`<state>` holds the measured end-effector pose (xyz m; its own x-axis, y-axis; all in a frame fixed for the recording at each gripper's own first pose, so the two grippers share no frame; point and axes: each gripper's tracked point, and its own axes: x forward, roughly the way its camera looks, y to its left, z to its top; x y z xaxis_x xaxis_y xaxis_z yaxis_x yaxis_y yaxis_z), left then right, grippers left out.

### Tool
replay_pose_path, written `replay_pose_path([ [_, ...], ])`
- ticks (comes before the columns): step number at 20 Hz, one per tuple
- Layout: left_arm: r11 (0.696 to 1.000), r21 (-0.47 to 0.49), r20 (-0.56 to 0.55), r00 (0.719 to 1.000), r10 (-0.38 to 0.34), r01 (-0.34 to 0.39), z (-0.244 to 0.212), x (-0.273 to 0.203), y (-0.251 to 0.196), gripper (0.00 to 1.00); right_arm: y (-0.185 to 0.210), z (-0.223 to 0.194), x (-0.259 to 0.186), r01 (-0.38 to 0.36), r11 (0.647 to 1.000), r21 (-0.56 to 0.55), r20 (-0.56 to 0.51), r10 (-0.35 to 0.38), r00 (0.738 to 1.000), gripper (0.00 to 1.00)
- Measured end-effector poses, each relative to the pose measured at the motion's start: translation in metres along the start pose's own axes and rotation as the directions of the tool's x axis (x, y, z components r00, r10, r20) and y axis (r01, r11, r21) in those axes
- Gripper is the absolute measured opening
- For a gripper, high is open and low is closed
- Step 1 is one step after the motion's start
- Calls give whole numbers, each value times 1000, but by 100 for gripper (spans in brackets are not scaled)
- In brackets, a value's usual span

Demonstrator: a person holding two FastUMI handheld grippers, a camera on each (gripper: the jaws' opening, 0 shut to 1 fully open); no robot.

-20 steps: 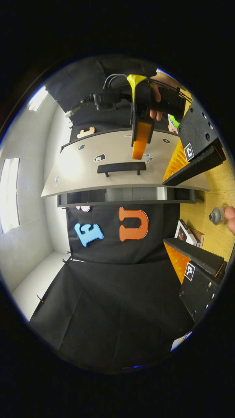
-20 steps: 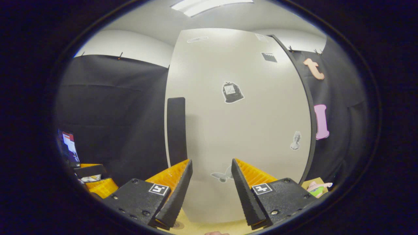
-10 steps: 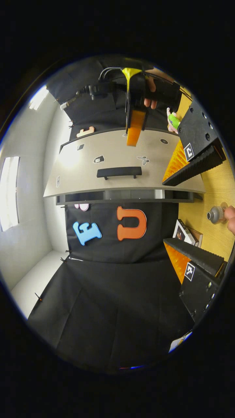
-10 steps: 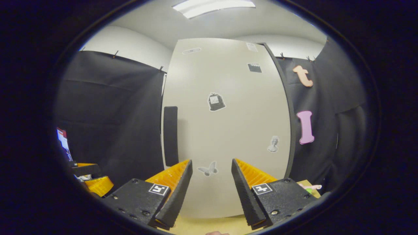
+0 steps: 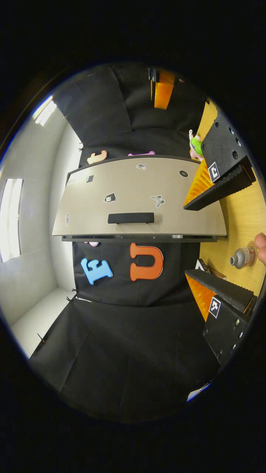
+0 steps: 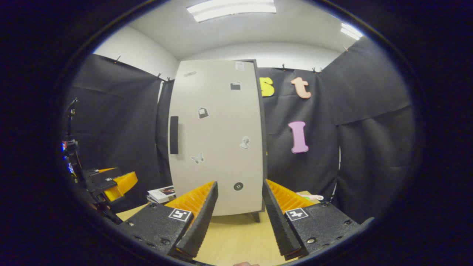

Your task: Open the cabinet door with the right hand, grasp the bottle in the cabinet with the left hand and place it on the coaster, then close the cabinet door with the right hand.

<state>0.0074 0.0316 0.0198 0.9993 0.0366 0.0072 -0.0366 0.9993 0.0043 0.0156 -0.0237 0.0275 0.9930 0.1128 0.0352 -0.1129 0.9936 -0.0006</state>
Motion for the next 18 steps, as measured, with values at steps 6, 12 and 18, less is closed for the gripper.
replay_pose_path([
  [6,999,-19,25,999,-48,48,-1,-11,-25,96,-61,-6,-40,175,984,-28,17,-174,985,76],
  [12,997,-35,11,997,-73,74,-8,-23,-37,96,-62,2,-40,159,987,-21,35,-159,987,78],
  [18,997,-42,0,998,-57,57,-7,-29,-34,96,-57,-1,-36,135,991,-6,25,-135,991,78],
])
